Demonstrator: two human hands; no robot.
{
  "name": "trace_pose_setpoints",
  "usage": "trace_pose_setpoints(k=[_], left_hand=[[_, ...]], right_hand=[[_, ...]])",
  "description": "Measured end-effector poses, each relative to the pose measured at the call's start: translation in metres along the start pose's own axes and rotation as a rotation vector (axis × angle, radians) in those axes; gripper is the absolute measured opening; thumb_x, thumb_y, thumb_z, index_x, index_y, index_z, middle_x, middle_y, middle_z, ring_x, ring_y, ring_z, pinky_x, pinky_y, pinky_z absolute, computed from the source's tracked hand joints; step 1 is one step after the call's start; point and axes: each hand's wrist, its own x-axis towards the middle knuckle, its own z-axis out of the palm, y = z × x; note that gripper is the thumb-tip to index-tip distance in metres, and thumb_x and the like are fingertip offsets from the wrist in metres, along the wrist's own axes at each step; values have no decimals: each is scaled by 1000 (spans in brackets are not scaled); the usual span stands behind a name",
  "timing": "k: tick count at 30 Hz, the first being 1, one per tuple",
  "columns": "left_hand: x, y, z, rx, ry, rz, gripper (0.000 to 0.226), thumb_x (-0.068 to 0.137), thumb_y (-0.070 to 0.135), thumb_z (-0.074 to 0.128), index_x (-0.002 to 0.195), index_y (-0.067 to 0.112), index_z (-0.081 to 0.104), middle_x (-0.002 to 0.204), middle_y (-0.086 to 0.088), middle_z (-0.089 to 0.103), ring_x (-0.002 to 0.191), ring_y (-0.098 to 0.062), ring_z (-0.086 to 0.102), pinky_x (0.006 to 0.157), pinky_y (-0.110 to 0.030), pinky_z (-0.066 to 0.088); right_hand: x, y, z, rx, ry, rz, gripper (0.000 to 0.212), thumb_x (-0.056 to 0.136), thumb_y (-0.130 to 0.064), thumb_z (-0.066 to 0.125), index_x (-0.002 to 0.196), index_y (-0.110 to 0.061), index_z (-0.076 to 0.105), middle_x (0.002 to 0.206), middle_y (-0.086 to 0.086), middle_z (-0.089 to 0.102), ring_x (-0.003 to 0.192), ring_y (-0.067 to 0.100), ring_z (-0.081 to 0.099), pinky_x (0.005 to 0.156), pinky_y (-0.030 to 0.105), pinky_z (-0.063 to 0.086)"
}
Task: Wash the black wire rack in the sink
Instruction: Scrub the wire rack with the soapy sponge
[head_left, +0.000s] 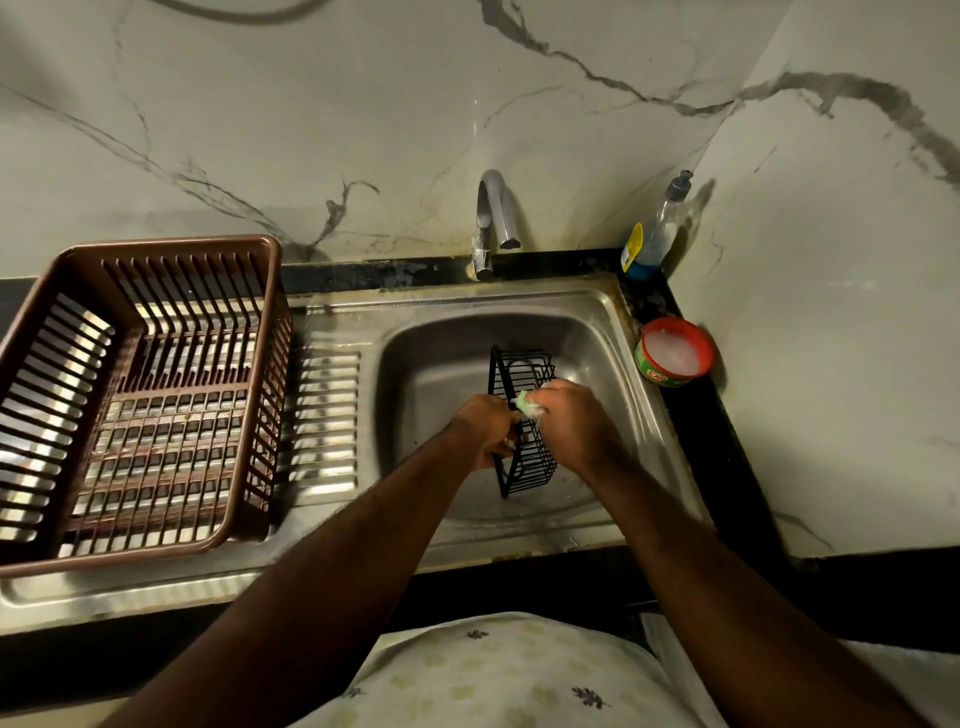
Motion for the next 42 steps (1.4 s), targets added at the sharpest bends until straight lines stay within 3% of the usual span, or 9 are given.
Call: trace_pose_setpoints(k=[5,9,13,18,26,31,34,38,42], left_hand=[[5,-3,1,-17,36,11,14,103,13,53,97,12,66,84,-7,65,71,-19,60,60,-29,47],[7,-5,7,-70,54,13,21,103,12,50,85,15,61,85,-10,65,75,-24,57,70,-37,46],[8,-6,7,-139,49,-13,26,103,14,48,78,16,57,82,-7,64,63,-17,58,65,-31,44],[10,-6,6,-124,61,-8,20,104,15,50,87,15,61,85,-7,68,67,-17,63,59,-30,44],[19,-11,3,-55,7,73,11,104,17,50,97,14,57,98,-12,66,82,-26,64,69,-38,51],[25,-13,5,-72,-36,-6,25,106,12,39,88,18,55,81,-5,65,70,-22,61,74,-31,41],[30,-15,6,8,33,61,19,101,5,50,89,13,63,64,-4,67,52,-19,63,69,-33,47],[31,-15,3,72,24,112,17,98,-2,52,101,2,68,62,-4,60,40,-11,52,37,-21,38],[35,-15,3,93,40,141,16,95,-3,54,91,3,69,69,-9,64,49,-17,54,48,-28,44]], right_hand=[[2,3,7,-39,-93,-71,16,80,1,58,79,-4,74,77,11,69,70,27,63,64,44,54],[0,21,6,37,19,-53,20,82,1,65,94,-8,80,93,10,75,85,22,68,77,36,58],[-6,31,1,98,151,186,19,89,-18,66,101,-13,80,97,9,77,87,20,71,74,23,52],[2,23,3,121,62,201,15,89,-9,68,100,-9,79,101,10,77,93,21,72,79,27,56],[3,22,-6,42,208,404,19,86,-9,69,102,-6,78,101,15,76,95,32,71,81,32,55],[9,-4,-8,154,166,302,19,87,-4,69,105,-4,76,105,11,75,88,16,67,66,3,42],[12,-15,3,183,26,212,14,87,-8,70,98,-8,77,98,8,77,91,19,70,78,26,56],[23,-25,7,147,-16,272,15,88,-17,69,100,-14,78,97,3,77,87,16,70,81,34,59],[43,-41,6,-44,-56,329,14,87,-16,62,86,-14,75,85,11,73,79,31,70,69,40,61]])
